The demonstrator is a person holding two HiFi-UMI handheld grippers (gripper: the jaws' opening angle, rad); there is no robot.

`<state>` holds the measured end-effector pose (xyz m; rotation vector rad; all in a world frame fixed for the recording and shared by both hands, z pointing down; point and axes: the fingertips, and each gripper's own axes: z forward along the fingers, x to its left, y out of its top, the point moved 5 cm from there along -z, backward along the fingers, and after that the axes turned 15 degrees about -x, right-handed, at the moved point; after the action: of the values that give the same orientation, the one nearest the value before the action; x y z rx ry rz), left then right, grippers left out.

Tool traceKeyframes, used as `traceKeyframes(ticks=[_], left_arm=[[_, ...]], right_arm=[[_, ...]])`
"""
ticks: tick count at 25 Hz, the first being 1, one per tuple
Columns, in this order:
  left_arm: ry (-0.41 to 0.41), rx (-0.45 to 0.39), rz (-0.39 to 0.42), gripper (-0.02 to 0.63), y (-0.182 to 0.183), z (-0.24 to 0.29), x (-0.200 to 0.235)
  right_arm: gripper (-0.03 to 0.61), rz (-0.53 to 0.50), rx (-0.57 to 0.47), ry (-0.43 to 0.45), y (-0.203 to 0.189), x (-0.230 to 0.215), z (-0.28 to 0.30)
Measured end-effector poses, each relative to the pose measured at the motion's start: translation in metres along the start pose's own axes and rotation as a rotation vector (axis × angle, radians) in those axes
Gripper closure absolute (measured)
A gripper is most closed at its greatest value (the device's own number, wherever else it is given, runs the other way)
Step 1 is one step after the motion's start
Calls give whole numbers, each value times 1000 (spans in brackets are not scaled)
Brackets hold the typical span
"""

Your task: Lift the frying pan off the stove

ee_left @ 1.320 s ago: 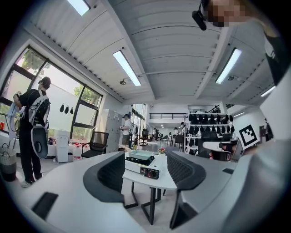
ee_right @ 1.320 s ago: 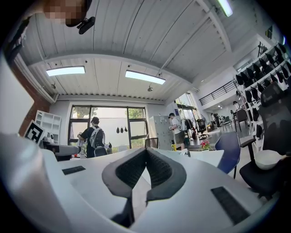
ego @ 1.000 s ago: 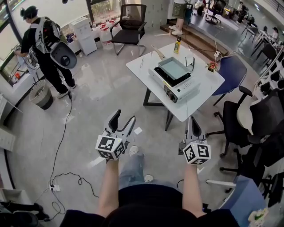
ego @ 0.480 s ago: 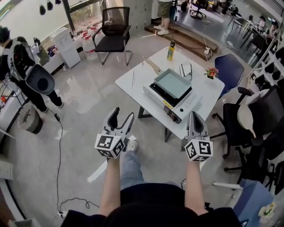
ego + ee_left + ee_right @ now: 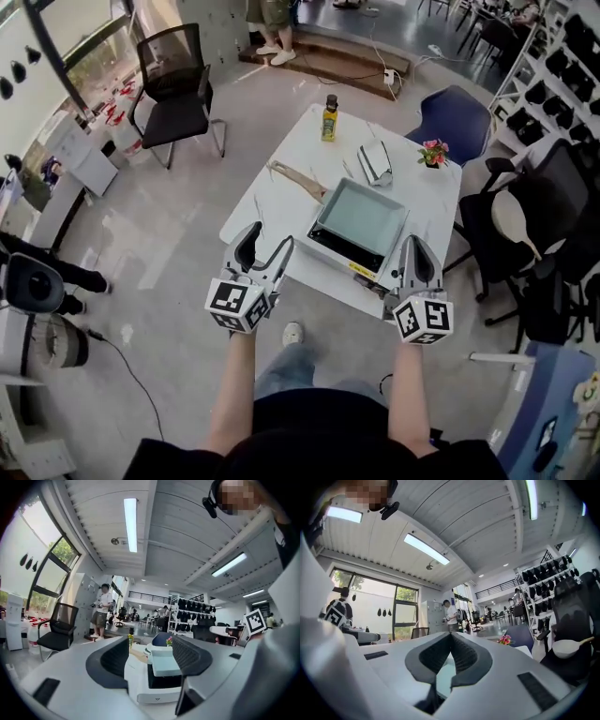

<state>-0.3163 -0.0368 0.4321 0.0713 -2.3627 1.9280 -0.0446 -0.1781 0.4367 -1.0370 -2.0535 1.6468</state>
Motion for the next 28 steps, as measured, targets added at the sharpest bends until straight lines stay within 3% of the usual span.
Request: traceKeyframes(ticks=[5, 12, 21, 28], left_arm=[[-118, 24, -8, 325, -10, 56, 26], [-206, 52, -9, 325, -19, 98, 27], [-249, 92, 49, 325, -19, 123, 33], [-373, 155, 152, 326, -9, 156, 47]], right_arm=[[575, -35, -14, -123, -7, -9, 13], [575, -55, -21, -225, -4, -29, 11], [575, -47, -4, -251, -7, -44, 23], [575, -62, -7, -246, -4, -53, 35]])
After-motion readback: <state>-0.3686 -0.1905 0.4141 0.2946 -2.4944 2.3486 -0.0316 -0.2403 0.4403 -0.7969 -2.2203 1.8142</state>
